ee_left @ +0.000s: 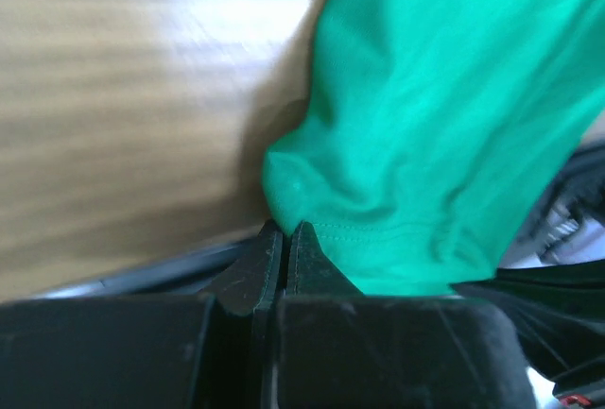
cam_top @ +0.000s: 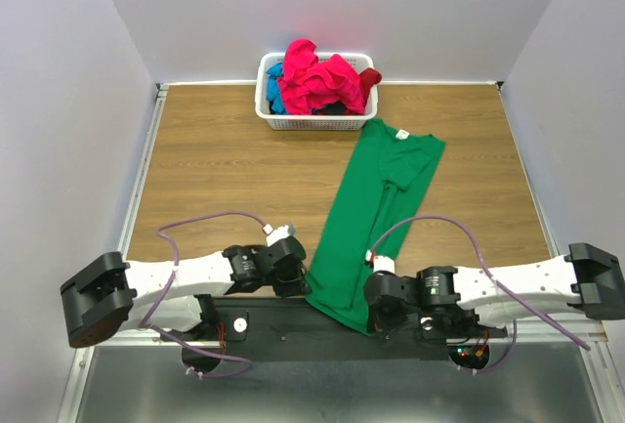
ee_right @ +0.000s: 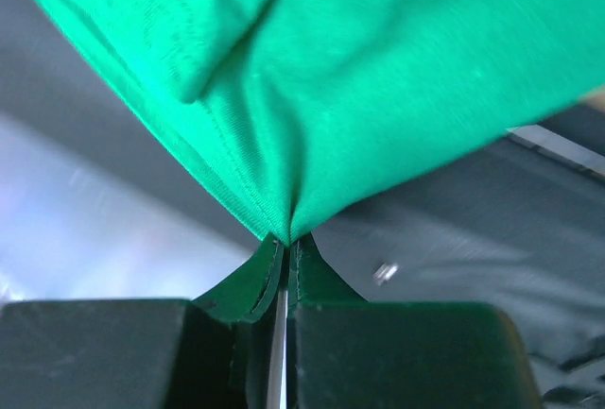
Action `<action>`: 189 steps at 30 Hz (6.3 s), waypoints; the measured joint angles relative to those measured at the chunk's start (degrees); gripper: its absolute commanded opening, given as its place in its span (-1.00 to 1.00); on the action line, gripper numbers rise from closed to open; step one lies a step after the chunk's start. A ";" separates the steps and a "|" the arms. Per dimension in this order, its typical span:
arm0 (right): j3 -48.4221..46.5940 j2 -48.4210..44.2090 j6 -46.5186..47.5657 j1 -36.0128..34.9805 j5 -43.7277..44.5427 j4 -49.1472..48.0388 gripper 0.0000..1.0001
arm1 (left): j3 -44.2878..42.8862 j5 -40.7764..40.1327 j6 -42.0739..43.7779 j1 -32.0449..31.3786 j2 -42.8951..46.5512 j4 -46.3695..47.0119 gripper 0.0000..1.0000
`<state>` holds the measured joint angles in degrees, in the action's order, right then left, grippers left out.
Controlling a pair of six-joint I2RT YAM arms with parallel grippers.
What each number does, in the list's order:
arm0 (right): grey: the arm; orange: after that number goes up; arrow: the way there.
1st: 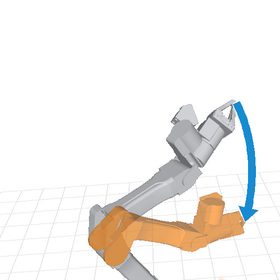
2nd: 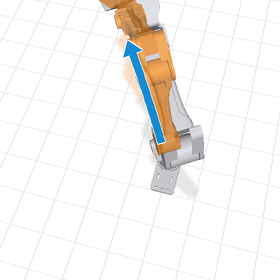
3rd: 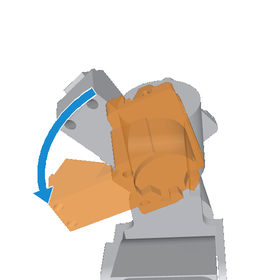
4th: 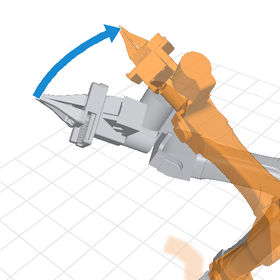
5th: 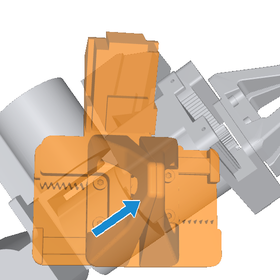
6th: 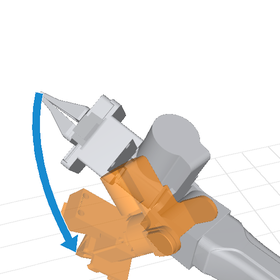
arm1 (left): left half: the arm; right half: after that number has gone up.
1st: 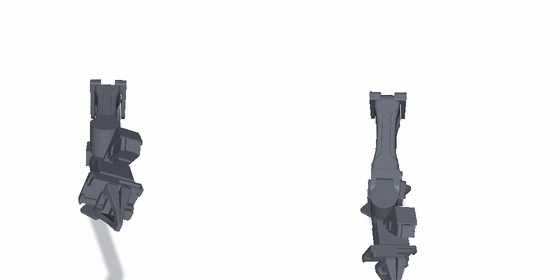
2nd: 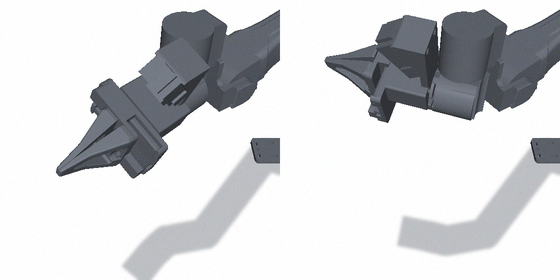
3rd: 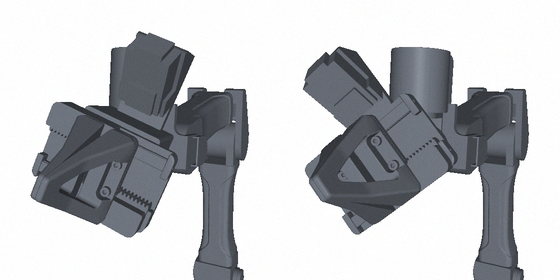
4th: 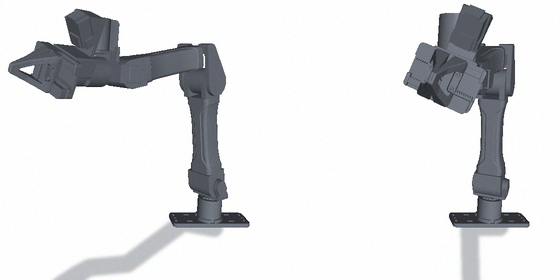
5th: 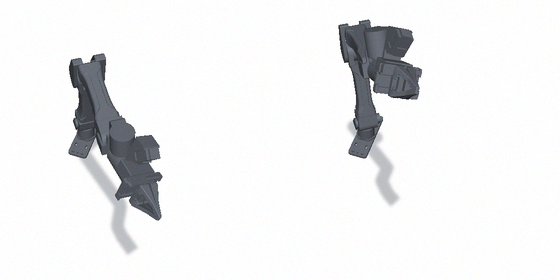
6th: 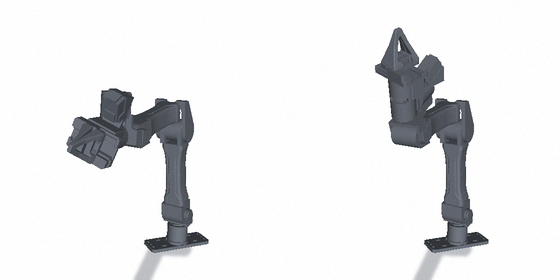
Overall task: Fold and stack the t-shirts
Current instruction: Fold the tshirt
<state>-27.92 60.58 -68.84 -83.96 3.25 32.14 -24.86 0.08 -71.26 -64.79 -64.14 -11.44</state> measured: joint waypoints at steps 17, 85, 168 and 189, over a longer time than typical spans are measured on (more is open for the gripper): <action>-6.19 -6.16 -2.49 6.25 7.32 9.84 -0.99 | -13.16 -6.01 1.20 0.59 -4.22 -5.35 -1.00; -17.90 5.64 33.66 62.31 2.51 -2.51 1.00 | -49.96 -1.86 28.79 21.00 -35.65 -1.66 0.97; -26.80 0.17 29.59 63.47 -1.20 7.80 -0.99 | -56.22 -2.16 24.70 23.56 -34.64 -3.28 -1.00; -27.85 15.72 34.21 78.49 -7.41 -6.80 -0.99 | -78.27 -0.48 29.42 26.27 -55.98 -3.32 -1.00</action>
<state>-55.77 76.29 -34.63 -5.48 -4.16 25.34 -103.13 -0.40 -41.85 -38.52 -120.11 -14.76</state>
